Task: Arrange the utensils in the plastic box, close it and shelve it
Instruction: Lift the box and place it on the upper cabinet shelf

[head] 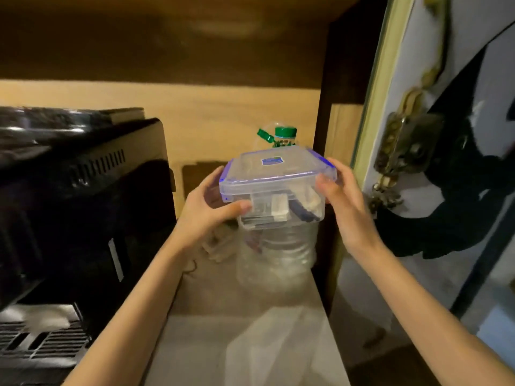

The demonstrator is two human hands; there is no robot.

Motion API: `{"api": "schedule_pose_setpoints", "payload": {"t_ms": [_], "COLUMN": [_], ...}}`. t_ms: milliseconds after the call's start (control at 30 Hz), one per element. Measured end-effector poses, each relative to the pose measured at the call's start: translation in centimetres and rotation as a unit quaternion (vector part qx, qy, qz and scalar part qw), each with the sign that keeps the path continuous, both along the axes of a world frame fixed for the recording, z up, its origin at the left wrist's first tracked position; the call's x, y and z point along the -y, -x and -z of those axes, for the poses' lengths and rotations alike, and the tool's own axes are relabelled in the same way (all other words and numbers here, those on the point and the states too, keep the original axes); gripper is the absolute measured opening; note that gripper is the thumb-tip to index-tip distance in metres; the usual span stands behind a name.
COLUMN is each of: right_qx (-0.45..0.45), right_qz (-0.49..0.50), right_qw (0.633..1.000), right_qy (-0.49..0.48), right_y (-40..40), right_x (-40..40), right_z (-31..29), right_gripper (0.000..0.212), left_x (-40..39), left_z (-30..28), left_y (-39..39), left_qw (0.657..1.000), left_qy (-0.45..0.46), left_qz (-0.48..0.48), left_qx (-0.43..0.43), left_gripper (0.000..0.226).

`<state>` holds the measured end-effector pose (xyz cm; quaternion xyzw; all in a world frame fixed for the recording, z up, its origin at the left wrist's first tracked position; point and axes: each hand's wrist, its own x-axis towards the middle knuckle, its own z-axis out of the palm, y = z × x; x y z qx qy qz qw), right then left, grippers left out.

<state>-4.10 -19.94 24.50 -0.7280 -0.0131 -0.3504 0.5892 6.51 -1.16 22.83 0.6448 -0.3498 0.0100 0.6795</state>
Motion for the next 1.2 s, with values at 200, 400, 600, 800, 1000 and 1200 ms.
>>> {"api": "schedule_pose_setpoints", "payload": {"t_ms": [200,400,600,800,1000,1200], "right_qx": [0.082,0.142,0.171,0.22,0.224,0.212], "right_qz": [0.031,0.038,0.021,0.051,0.07,0.096], "right_qw": [0.993,0.985,0.98,0.963,0.959,0.96], "right_qy": [0.073,0.093,0.104,0.148,0.157,0.156], "right_y": [-0.6,-0.8,-1.4,-3.0,-5.7,-8.5], "right_x": [0.0,-0.1,0.6,1.8,4.1,6.2], "right_z": [-7.8,-15.1,-21.0,-26.0,-29.9,-31.5], "right_gripper": [0.084,0.077,0.074,0.065,0.046,0.028], "left_x": [0.1,0.4,0.7,1.8,3.8,6.7], "left_z": [-9.1,-16.9,-23.0,-28.3,-32.7,-35.0], "left_y": [-0.3,-0.4,-0.9,-1.5,-4.2,-7.5], "left_qw": [0.994,0.984,0.973,0.968,0.969,0.976], "left_qy": [0.046,0.058,0.077,0.076,0.057,0.03], "left_qz": [-0.005,-0.004,0.016,0.023,0.015,-0.004], "left_qx": [0.097,0.169,0.216,0.239,0.241,0.216], "left_gripper": [0.053,0.049,0.039,0.039,0.049,0.04]}}
